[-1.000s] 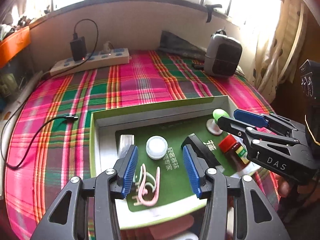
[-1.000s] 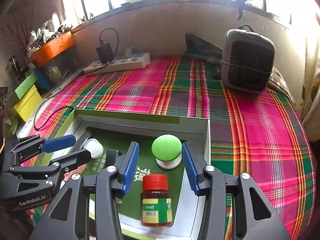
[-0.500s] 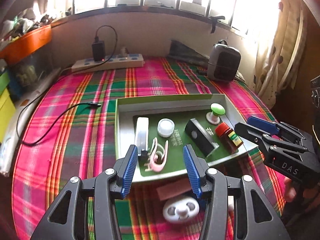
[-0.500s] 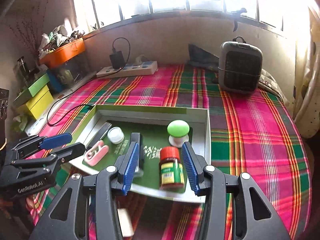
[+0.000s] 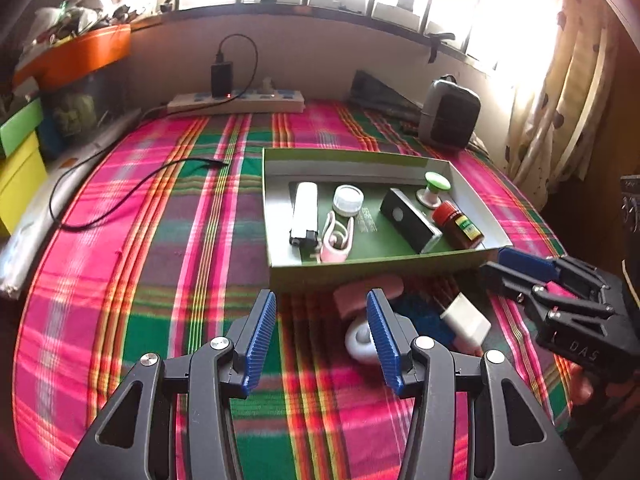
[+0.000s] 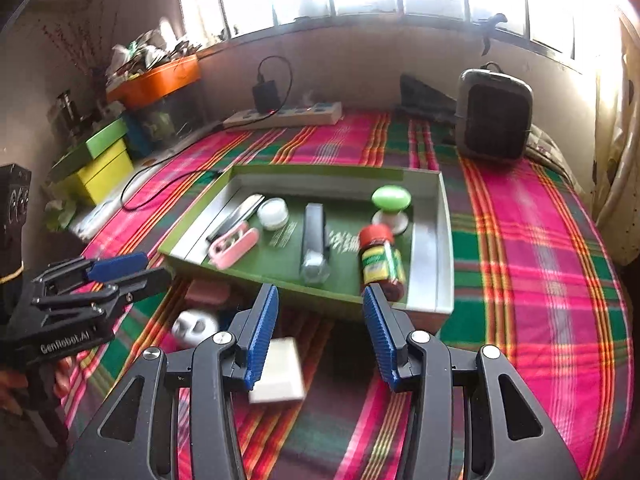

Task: Organize rigid objects
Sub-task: 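Grasp the white-and-grey round toy with the left tool while the right tool grasps the white charger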

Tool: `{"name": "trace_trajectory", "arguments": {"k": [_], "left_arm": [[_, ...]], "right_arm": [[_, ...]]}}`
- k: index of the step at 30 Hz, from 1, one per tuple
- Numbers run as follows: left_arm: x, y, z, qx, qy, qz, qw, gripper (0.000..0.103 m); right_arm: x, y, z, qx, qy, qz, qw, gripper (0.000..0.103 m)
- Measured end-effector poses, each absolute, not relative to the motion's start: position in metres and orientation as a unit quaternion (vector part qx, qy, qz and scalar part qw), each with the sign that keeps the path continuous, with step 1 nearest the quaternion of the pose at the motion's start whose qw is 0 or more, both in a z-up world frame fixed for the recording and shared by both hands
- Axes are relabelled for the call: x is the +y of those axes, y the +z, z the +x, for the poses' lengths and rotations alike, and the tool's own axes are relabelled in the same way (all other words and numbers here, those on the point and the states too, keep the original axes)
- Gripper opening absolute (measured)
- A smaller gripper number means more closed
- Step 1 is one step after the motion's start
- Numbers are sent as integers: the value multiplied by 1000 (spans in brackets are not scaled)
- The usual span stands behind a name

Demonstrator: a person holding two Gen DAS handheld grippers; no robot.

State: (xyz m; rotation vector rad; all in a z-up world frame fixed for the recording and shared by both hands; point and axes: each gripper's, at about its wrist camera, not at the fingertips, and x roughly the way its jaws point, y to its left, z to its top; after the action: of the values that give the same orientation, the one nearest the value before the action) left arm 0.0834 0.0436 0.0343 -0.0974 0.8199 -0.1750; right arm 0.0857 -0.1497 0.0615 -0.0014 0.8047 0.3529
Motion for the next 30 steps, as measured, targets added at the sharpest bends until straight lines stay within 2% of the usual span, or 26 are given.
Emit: {"name": "trace_trajectory", "arguments": {"k": [15, 30], "left_arm": [[51, 18, 66, 411, -95, -68, 904, 47], [49, 16, 67, 413, -106, -72, 902, 47]], "right_arm": [[-135, 43, 56, 411, 190, -20, 891, 46], [-128, 34, 65, 425, 181, -40, 886, 46]]}}
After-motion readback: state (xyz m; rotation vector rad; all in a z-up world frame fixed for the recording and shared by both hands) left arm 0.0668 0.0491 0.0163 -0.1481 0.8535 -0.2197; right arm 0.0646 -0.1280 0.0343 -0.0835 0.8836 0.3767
